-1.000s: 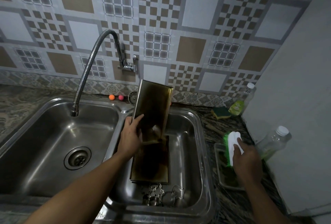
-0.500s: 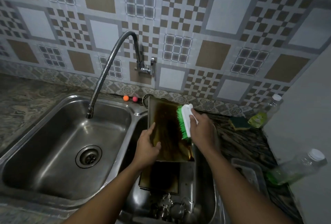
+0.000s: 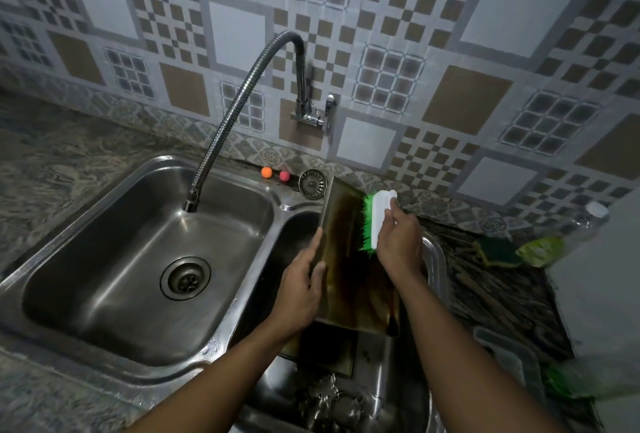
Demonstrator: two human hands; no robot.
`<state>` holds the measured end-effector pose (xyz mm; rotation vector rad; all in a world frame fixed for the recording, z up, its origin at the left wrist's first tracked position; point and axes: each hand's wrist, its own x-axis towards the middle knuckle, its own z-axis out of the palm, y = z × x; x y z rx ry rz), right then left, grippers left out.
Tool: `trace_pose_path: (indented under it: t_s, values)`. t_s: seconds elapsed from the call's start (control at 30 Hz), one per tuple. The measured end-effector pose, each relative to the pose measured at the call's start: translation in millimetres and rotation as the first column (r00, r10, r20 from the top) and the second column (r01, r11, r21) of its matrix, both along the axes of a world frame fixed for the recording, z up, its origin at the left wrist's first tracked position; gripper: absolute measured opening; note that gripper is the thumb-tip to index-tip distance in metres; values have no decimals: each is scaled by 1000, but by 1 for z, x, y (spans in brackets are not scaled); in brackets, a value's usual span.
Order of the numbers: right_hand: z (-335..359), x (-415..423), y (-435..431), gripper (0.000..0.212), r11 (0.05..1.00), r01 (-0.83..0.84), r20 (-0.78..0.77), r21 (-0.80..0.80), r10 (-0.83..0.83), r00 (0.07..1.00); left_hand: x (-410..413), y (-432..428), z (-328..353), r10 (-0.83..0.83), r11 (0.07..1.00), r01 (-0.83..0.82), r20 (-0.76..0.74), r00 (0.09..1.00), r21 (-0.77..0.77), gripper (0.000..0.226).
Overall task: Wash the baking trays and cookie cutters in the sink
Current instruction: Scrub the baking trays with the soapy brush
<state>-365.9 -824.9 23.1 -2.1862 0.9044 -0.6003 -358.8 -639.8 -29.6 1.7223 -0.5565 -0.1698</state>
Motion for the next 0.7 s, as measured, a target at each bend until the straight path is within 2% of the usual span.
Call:
trace_pose_path:
  t_s: [0.1, 0.17, 0.27, 0.4, 0.57, 0.63, 0.7]
  values:
    - [4, 27, 17, 40, 999, -40, 24, 19, 40, 999, 8, -2, -1, 6, 1000, -6, -30, 1000, -4, 57]
    - [6, 35, 35, 41, 993, -95, 9, -65, 95, 995, 13, -3, -1, 15, 1000, -15, -48, 999, -3, 56]
    - [4, 26, 57, 42, 970, -215, -36, -118, 212, 977, 15, -2, 3, 51, 998, -53, -67, 997, -31, 53]
    - [-17, -6, 66, 42, 936, -313, -12, -159, 315, 949, 17, 7, 5, 95, 989, -106, -97, 991, -108, 50]
    - [-33, -38, 36, 44, 979, -180, -23, -100, 178, 984, 13, 9, 4, 108, 986, -120, -104, 989, -117, 51]
    - [-30, -36, 22, 43, 986, -110, -7, -129, 110, 994, 8, 8, 4, 88, 987, -103, -118, 989, -126, 53]
    - [-19, -22, 14, 41, 995, -50, 18, -85, 52, 998, 4, 8, 4, 48, 988, -68, -143, 989, -141, 54]
